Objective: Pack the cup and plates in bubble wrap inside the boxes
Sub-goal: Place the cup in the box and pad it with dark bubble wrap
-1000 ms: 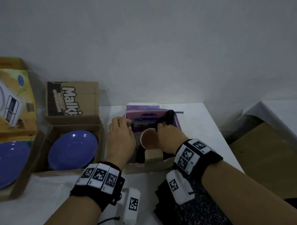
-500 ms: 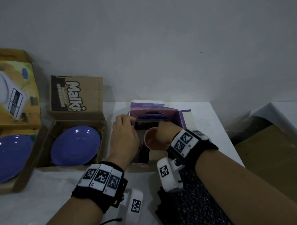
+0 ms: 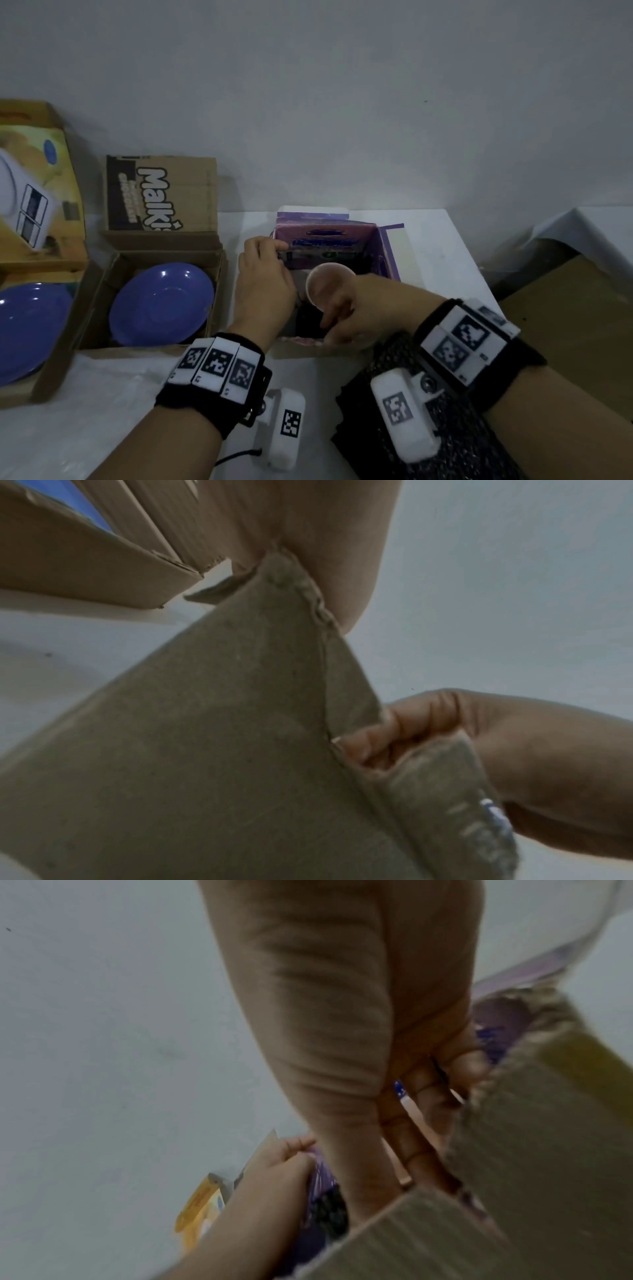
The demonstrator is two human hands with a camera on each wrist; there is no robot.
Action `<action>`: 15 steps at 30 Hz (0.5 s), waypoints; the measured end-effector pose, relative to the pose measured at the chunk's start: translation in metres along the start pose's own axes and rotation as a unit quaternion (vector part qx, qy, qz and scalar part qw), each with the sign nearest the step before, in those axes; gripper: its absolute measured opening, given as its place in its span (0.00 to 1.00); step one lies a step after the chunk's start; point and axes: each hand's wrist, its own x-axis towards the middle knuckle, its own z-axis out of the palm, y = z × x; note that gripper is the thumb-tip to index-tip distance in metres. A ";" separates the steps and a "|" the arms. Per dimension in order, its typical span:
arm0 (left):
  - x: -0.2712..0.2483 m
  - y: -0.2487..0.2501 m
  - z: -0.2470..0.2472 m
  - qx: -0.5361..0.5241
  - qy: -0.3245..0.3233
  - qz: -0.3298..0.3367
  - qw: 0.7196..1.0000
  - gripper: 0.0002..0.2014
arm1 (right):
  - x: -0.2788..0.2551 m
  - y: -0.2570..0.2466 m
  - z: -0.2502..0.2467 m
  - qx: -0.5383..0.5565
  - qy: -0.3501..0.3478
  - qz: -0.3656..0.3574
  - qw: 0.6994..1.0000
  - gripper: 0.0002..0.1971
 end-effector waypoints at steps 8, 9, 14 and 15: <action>0.000 0.006 -0.006 0.020 -0.021 -0.008 1.000 0.14 | -0.003 0.004 0.056 -0.192 0.177 -0.115 0.958 0.08; 0.000 0.007 -0.007 0.032 -0.027 -0.010 0.999 0.14 | -0.004 0.005 0.058 -0.194 0.193 -0.127 0.953 0.07; -0.006 0.010 -0.005 0.126 -0.086 -0.035 0.988 0.22 | -0.025 0.018 0.039 -0.053 0.239 -0.092 0.965 0.13; -0.008 0.010 -0.002 0.133 -0.092 -0.038 0.986 0.24 | -0.032 0.023 0.036 -0.029 0.280 -0.082 0.956 0.12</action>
